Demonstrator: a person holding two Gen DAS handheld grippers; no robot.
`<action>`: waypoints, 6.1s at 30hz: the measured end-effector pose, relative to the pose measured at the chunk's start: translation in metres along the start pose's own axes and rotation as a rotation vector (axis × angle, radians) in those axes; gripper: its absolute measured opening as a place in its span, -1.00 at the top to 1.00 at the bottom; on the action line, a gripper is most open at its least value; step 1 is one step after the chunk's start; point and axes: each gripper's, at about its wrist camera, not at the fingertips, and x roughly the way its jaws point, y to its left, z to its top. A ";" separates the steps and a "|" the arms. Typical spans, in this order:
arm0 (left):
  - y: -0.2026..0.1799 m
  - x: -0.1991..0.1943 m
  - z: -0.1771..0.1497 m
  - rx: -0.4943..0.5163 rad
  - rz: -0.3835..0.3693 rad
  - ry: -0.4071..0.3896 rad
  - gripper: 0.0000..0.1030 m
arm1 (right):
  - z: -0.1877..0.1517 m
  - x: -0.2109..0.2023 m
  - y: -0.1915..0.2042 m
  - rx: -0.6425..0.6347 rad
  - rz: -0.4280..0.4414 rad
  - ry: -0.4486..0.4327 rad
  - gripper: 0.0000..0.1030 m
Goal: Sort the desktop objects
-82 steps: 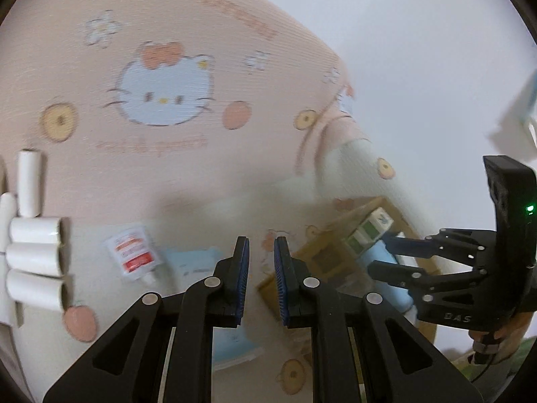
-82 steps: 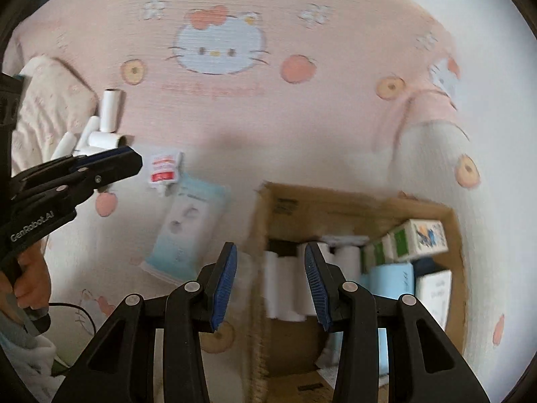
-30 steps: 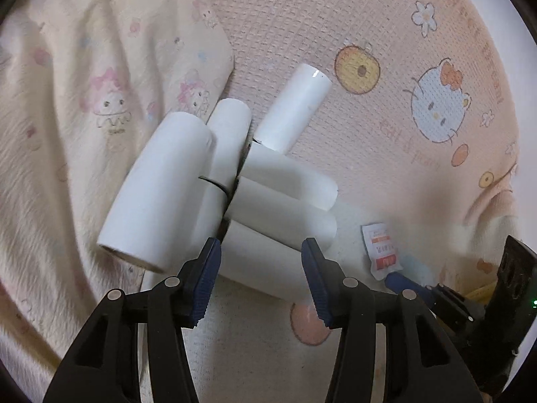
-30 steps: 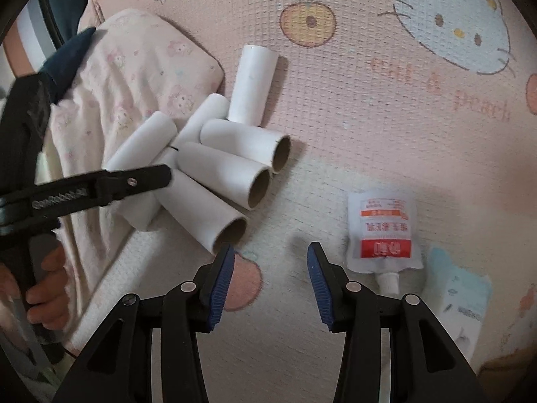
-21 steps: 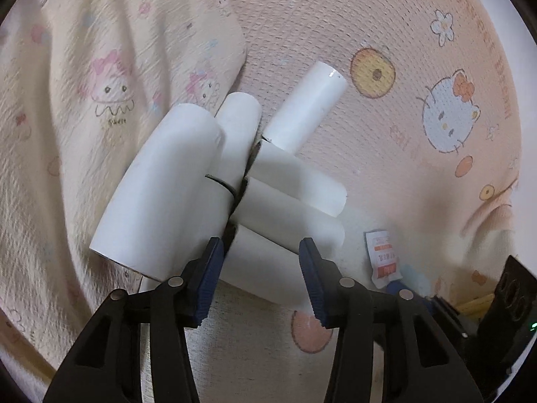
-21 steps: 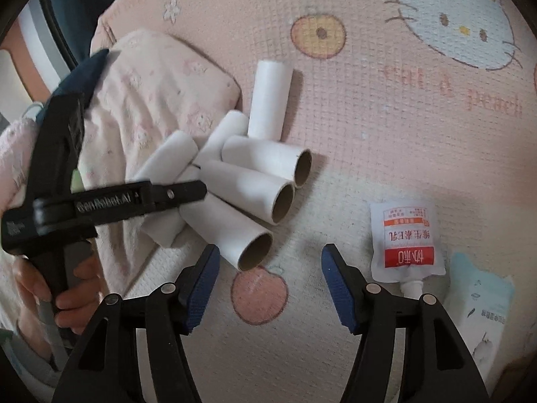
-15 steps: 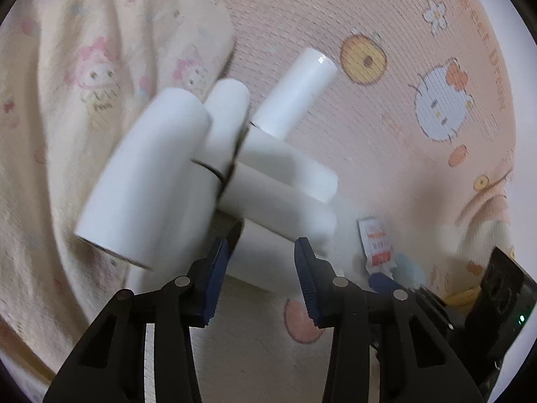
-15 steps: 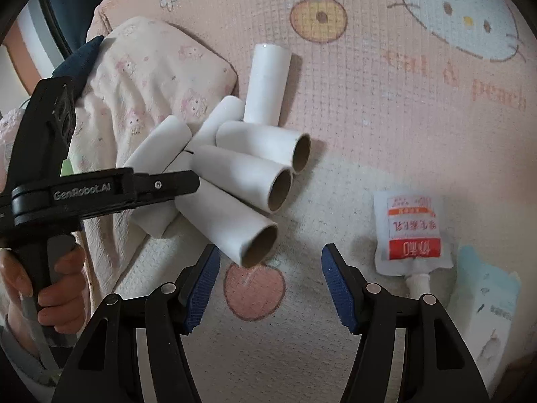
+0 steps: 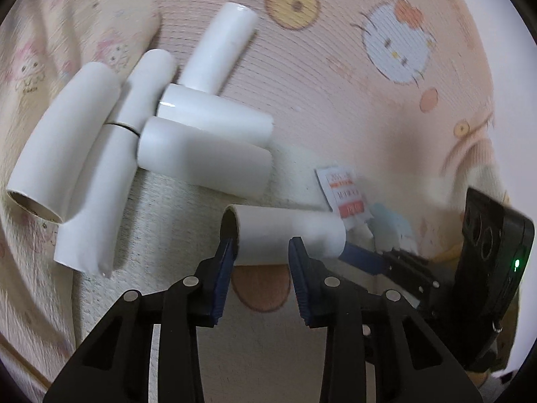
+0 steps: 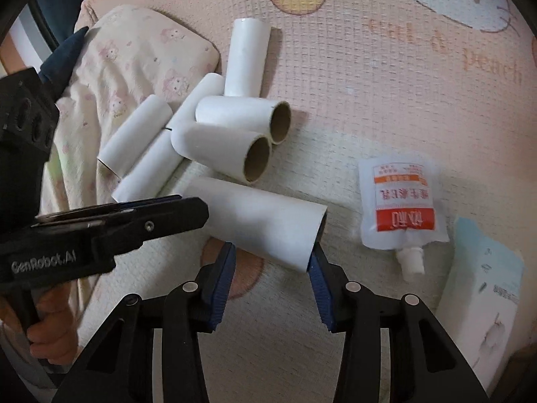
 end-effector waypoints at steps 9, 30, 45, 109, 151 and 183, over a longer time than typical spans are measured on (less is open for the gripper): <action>-0.008 -0.018 -0.032 0.035 -0.019 0.027 0.28 | -0.023 -0.021 0.003 0.007 0.014 0.008 0.19; -0.039 -0.040 -0.104 0.099 -0.076 0.104 0.28 | -0.108 -0.082 0.019 0.070 -0.052 -0.012 0.19; -0.048 -0.042 -0.109 0.142 -0.035 0.082 0.45 | -0.116 -0.098 0.001 0.106 -0.057 -0.030 0.19; -0.006 -0.002 -0.060 -0.176 -0.258 0.103 0.09 | -0.099 -0.086 0.008 -0.087 -0.101 0.058 0.64; -0.034 0.024 -0.067 -0.152 -0.326 0.167 0.07 | -0.086 -0.043 -0.005 0.000 -0.019 0.139 0.20; -0.246 -0.111 -0.046 0.548 -0.476 -0.161 0.10 | -0.085 -0.275 -0.022 0.092 -0.253 -0.359 0.20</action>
